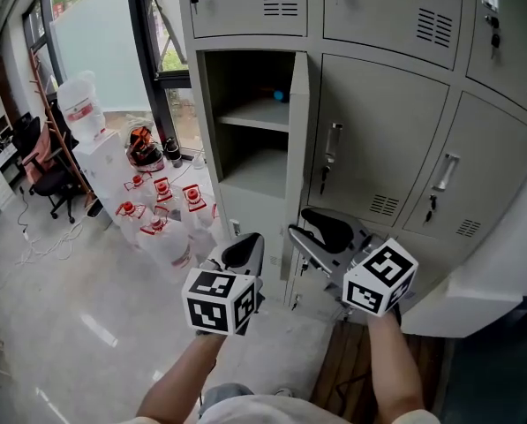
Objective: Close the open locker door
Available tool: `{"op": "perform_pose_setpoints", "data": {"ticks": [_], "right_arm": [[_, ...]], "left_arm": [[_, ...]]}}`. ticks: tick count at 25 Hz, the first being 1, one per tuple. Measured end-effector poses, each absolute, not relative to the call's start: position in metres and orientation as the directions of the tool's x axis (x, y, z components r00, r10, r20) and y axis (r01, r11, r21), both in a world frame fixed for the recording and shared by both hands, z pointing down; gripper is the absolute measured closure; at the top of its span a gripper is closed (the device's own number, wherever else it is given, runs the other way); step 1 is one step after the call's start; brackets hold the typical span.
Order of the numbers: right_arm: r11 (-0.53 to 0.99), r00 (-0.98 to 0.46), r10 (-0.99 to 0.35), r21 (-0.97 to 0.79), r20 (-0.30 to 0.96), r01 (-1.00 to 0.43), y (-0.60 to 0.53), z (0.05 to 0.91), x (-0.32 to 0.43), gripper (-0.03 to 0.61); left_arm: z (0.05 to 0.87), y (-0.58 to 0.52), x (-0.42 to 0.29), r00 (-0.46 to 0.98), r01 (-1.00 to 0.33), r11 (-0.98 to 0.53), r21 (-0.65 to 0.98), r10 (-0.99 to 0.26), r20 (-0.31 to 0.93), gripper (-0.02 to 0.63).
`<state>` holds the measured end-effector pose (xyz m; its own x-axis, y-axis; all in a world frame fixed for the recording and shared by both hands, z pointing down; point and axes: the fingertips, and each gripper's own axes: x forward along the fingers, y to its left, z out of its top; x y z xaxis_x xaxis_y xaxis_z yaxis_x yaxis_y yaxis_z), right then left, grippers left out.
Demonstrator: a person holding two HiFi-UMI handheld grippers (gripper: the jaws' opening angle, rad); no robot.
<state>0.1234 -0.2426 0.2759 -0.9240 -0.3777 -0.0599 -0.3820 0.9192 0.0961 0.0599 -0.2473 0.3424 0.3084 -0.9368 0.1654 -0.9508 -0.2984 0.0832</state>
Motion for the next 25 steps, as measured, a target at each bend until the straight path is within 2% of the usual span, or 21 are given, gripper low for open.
{"op": "perform_pose_setpoints", "data": {"ticks": [25], "right_arm": [[0.956,-0.956,-0.284,0.061,-0.069,-0.288,-0.245,0.277,0.067,0.465]], "left_arm": [[0.352,-0.249,0.015,0.239,-0.970,-0.228,0.079,-0.953,0.188,0.607]]}}
